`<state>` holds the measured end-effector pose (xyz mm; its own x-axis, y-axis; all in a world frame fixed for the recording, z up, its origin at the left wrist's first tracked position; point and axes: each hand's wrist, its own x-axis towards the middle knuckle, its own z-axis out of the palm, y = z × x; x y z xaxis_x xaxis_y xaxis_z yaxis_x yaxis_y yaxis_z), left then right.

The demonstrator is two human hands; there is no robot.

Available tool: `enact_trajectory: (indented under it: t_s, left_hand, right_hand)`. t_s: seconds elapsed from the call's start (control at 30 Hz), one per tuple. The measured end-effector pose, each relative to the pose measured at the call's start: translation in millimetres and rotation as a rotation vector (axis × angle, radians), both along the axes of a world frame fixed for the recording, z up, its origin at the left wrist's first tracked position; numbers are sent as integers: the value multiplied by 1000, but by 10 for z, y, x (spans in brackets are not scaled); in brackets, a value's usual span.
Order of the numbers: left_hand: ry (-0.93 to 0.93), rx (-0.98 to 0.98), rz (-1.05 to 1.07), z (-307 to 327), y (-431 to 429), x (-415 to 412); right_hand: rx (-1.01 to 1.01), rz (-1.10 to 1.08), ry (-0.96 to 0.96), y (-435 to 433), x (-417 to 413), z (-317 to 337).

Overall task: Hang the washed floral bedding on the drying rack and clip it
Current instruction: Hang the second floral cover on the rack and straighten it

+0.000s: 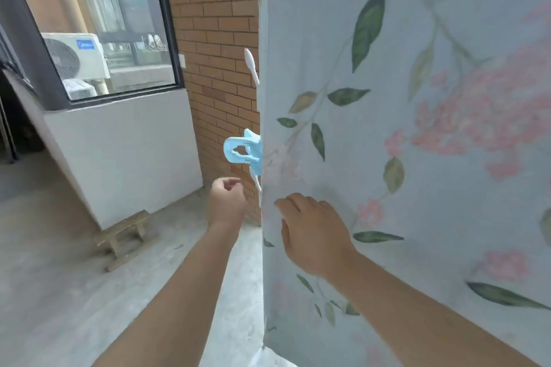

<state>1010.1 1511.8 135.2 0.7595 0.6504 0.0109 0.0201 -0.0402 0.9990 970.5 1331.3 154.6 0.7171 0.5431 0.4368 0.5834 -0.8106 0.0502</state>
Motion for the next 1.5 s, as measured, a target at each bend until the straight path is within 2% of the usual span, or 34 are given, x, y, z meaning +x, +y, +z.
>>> enact_trajectory:
  t_s: [0.17, 0.3, 0.53, 0.63, 0.8, 0.93, 1.13, 1.3, 1.4, 1.5]
  left_hand:
    - [14, 63, -44, 1391, -10, -151]
    - [-39, 150, -99, 2160, -33, -35]
    - [-179, 285, -88, 3006, -371, 347]
    - [-162, 266, -76, 3193, -534, 392]
    - [-104, 44, -56, 3396, -631, 367]
    - [-97, 34, -38, 3580, -592, 310]
    - [-75, -84, -155, 3720, -489, 186]
    - [-19, -93, -346, 3729, -321, 309]
    - [-6, -70, -458, 3712, -220, 467]
    - [-13, -33, -561, 3749, -127, 562]
  right_hand:
    - [33, 9, 46, 28, -260, 1140]
    - [133, -41, -18, -50, -308, 1777]
    - [341, -131, -198, -593, -238, 2694]
    - [364, -211, -216, -860, -291, 2965]
    - [476, -303, -218, -1298, -443, 3344]
    - [518, -405, -244, -1557, -560, 3584]
    - [348, -661, -301, -1737, -720, 3766]
    - [212, -974, -146, -1721, -837, 3920]
    - [364, -975, -106, -1761, -801, 3907]
    - [737, -854, -45, -1726, -667, 3817]
